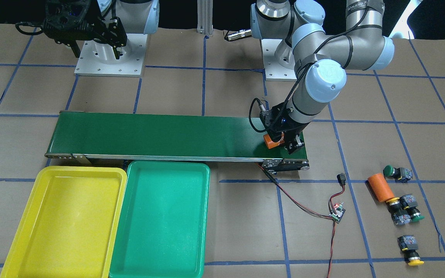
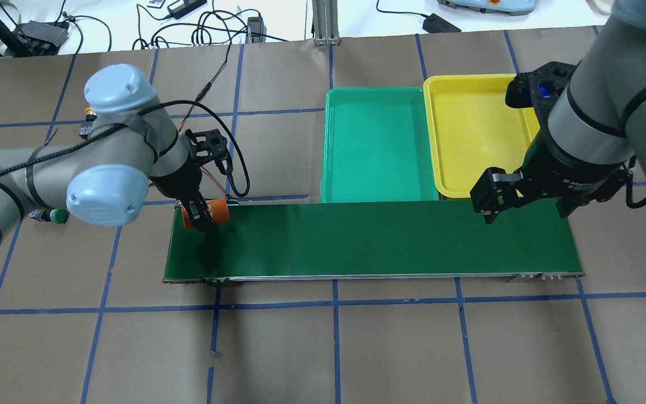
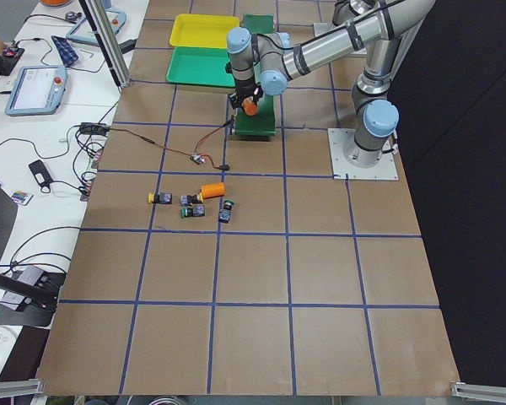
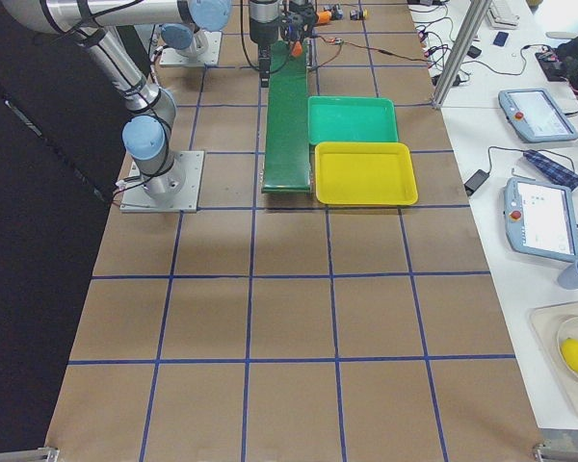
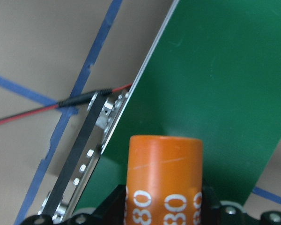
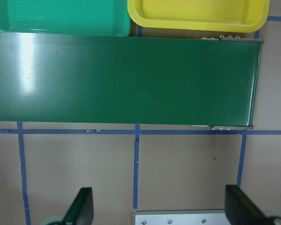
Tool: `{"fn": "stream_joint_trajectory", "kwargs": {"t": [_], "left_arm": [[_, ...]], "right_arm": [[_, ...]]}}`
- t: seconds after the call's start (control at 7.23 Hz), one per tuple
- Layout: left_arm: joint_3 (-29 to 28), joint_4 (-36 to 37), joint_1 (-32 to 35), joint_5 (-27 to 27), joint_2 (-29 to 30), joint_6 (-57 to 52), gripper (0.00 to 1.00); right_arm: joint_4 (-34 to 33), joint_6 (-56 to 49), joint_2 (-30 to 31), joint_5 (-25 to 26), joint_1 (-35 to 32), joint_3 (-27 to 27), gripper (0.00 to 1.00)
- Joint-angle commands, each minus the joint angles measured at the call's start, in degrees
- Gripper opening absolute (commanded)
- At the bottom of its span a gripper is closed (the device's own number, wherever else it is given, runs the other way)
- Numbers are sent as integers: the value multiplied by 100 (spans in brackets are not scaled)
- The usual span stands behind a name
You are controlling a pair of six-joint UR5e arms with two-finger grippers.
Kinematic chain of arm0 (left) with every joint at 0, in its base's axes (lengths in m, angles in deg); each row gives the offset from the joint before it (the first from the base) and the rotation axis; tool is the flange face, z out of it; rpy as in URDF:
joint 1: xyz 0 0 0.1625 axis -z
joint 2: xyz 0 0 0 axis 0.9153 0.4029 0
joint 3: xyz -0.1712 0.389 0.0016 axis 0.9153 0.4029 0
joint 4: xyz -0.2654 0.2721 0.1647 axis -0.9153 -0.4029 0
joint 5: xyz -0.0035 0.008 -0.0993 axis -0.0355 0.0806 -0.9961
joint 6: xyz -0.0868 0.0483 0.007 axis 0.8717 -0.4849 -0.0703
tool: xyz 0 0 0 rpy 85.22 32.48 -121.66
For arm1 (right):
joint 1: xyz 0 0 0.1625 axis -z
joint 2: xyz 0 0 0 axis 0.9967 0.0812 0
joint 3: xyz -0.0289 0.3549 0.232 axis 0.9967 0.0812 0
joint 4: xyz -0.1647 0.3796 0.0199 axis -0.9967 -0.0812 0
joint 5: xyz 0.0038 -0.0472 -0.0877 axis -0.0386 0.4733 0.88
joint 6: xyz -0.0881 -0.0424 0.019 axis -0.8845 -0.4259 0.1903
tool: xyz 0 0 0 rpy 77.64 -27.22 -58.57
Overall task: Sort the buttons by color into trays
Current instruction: 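Carry the cylinder onto the green conveyor belt and open the left gripper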
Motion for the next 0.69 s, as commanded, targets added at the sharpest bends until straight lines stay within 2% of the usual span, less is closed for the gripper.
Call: {"fn": "stream_joint_trajectory", "kwargs": {"t": [0.0, 0.14, 0.28, 0.42, 0.55], "left_arm": [[241, 244, 6, -204, -162, 315, 64], [215, 236, -12, -283, -215, 648, 85], [119, 227, -99, -284, -268, 643, 95], [-82, 218, -169, -188, -329, 704, 100], [-484, 157, -457, -161, -251, 722, 100]], "right_arm": [[-17, -8, 14, -4, 67, 6, 100], [-25, 0, 23, -4, 76, 6, 100], [-17, 0, 14, 13, 94, 6, 100], [18, -8, -12, 13, 155, -3, 100], [45, -26, 5, 31, 329, -3, 100]]}}
